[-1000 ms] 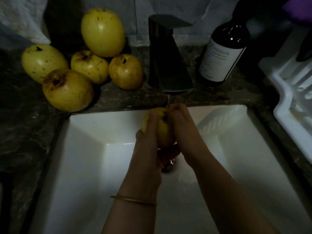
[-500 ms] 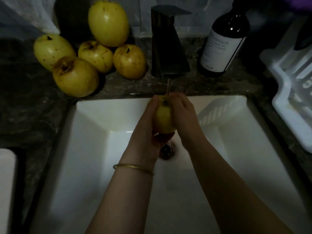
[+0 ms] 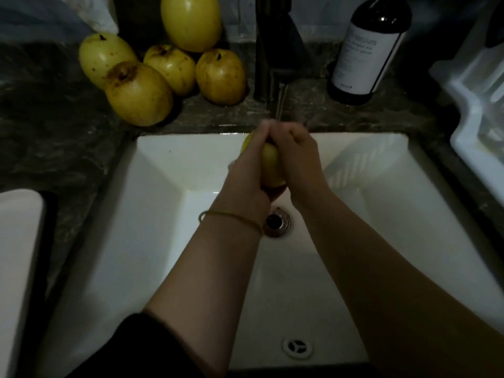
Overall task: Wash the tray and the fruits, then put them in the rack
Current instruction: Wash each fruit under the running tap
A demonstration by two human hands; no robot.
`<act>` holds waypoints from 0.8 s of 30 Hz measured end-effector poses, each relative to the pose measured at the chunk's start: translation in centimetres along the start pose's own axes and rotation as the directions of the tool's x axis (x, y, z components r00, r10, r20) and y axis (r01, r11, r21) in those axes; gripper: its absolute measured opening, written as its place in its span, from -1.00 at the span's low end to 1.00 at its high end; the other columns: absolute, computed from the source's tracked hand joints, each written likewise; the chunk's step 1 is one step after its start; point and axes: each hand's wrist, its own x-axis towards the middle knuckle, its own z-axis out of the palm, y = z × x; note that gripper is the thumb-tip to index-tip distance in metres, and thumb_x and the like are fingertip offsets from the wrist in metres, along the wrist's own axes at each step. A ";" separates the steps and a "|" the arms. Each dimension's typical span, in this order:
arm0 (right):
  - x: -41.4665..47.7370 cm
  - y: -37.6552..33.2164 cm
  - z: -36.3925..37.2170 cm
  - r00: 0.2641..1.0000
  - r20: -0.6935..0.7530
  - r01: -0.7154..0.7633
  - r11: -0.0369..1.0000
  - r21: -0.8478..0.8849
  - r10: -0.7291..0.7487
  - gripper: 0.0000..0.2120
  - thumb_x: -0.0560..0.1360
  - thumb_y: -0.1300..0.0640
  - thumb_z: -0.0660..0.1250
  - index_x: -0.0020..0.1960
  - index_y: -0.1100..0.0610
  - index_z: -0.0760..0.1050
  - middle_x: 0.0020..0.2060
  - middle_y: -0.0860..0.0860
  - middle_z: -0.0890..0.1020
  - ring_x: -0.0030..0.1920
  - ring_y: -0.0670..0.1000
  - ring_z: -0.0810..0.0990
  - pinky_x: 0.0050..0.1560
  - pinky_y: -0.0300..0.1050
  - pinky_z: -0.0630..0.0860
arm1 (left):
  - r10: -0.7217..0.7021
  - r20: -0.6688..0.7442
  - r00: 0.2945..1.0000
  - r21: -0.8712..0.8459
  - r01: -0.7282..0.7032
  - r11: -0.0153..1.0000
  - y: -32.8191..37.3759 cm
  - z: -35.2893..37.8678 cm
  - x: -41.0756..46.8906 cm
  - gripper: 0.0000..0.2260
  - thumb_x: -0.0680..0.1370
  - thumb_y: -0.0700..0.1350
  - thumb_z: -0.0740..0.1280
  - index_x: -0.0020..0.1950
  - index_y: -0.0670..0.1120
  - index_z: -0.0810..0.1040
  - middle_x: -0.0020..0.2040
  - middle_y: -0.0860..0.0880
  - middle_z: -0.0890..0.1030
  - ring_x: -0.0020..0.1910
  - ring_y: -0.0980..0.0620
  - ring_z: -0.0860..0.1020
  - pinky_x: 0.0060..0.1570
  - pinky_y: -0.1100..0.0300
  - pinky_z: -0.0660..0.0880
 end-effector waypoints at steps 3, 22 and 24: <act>0.1 -0.4 0.1 1.000 0.001 0.014 0.998 -0.054 -0.014 -0.71 0.60 -0.05 0.16 0.16 0.12 0.48 -0.03 -0.01 0.52 0.01 0.01 0.52 0.15 0.05 0.48 | -0.006 -0.074 0.997 0.018 0.007 1.000 0.4 0.3 -0.9 -0.62 0.47 0.13 0.39 0.23 0.03 0.46 0.13 -0.11 0.53 0.01 -0.09 0.53 -0.04 0.02 0.55; 0.7 -1.0 -0.1 0.925 0.018 0.365 0.877 -0.312 -0.378 -0.74 0.63 0.15 0.08 0.09 0.23 0.51 -0.01 0.12 0.53 -0.04 0.00 0.48 -0.03 -0.14 0.38 | 0.020 -0.025 0.999 0.183 -0.016 0.983 1.6 0.8 -1.0 -0.46 0.39 0.16 0.43 0.31 0.02 0.45 0.15 -0.07 0.55 -0.02 -0.09 0.55 -0.20 0.04 0.57; 0.8 -1.2 -0.2 0.958 0.012 0.281 0.923 -0.263 -0.288 -0.74 0.63 0.09 0.10 0.07 0.19 0.51 -0.01 0.11 0.55 -0.01 0.04 0.51 0.05 -0.05 0.44 | 0.016 -0.034 0.999 0.193 -0.009 0.981 1.6 0.7 -0.9 -0.43 0.32 0.19 0.45 0.27 0.03 0.46 0.17 -0.11 0.55 0.05 -0.13 0.55 -0.16 -0.05 0.57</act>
